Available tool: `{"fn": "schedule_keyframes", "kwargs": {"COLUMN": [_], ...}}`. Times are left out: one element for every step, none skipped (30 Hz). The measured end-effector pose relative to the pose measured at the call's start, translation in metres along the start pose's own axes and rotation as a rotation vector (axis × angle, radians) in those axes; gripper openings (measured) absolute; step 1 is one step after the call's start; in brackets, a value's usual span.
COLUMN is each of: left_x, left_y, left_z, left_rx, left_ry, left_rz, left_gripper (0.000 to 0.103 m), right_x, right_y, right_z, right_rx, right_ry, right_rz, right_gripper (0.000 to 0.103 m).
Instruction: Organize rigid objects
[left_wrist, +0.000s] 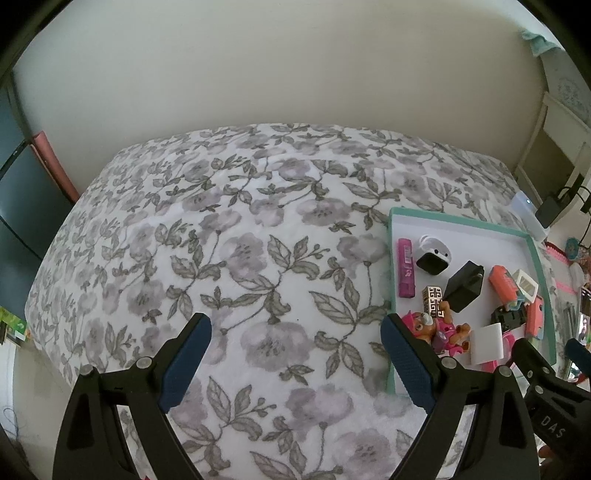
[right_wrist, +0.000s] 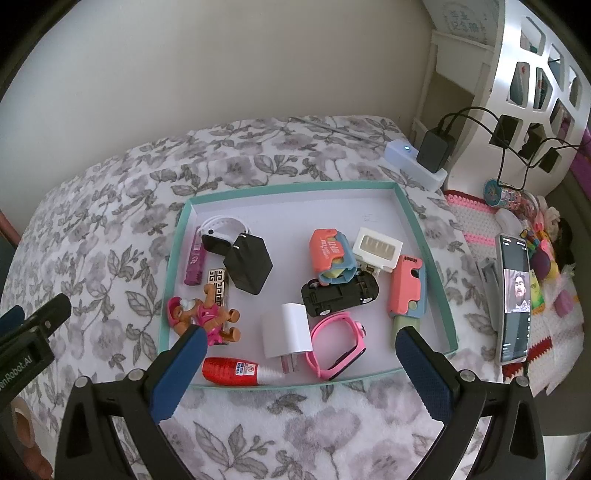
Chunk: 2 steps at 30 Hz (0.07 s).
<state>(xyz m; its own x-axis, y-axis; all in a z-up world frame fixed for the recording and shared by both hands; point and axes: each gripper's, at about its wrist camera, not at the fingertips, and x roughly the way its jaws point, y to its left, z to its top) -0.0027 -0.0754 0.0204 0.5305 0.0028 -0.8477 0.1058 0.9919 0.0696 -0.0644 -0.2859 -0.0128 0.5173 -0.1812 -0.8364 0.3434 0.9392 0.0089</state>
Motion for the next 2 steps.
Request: {"fn": "schedule_keyframes", "kwargs": {"left_x": [0.0001, 0.0003], "left_y": [-0.0001, -0.0001], "left_z": [0.0003, 0.0005], "left_rx": [-0.001, -0.002], "left_ry": [0.001, 0.001], "left_rz": [-0.004, -0.013], "left_gripper": [0.093, 0.093], "right_x": [0.0001, 0.0005], "right_y": [0.0000, 0.0004], "right_z": [-0.0004, 0.0001], "right_rx": [-0.002, -0.004], "right_ry": [0.001, 0.002], "right_rz": [-0.001, -0.001], "right_gripper": [0.103, 0.103]}}
